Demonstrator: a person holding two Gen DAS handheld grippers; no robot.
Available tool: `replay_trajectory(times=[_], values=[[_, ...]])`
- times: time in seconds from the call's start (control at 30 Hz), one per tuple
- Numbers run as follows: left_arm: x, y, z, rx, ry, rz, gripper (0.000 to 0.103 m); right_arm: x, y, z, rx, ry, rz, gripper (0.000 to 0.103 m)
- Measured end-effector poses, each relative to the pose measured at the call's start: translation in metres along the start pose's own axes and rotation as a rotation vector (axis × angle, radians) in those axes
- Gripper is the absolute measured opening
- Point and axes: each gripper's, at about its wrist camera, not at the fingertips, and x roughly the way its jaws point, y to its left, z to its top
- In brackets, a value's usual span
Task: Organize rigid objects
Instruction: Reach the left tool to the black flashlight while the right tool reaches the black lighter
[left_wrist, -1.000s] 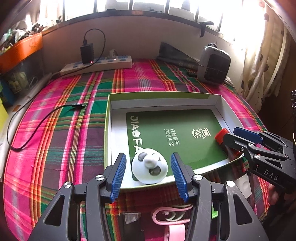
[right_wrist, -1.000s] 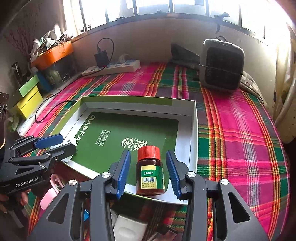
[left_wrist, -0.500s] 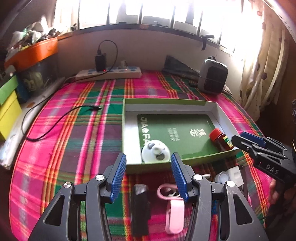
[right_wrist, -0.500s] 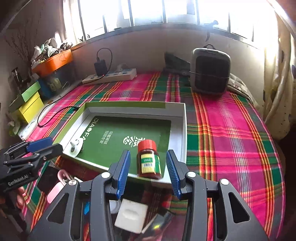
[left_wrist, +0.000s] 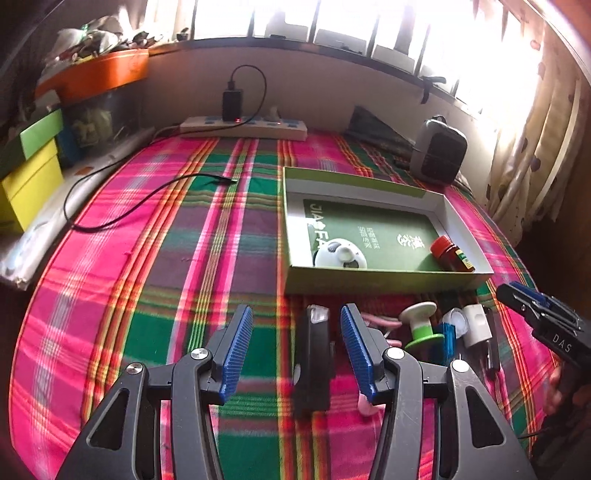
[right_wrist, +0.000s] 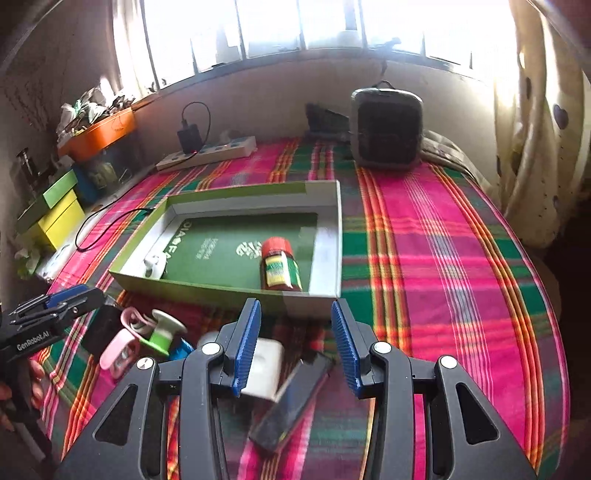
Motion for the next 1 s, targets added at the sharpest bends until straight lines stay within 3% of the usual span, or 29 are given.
replay_trajectory(times=[0.37, 1.0], values=[[-0.009, 0.014, -0.019, -0.037, 0.010, -0.008, 0.050, -0.017, -0.018, -0.029, 0.061, 0.016, -0.058, 0.041], [-0.015, 0.018, -0.032, -0.041, 0.026, -0.077, 0.050, -0.006, 0.005, -0.049, 0.001, 0.094, -0.042, 0.042]])
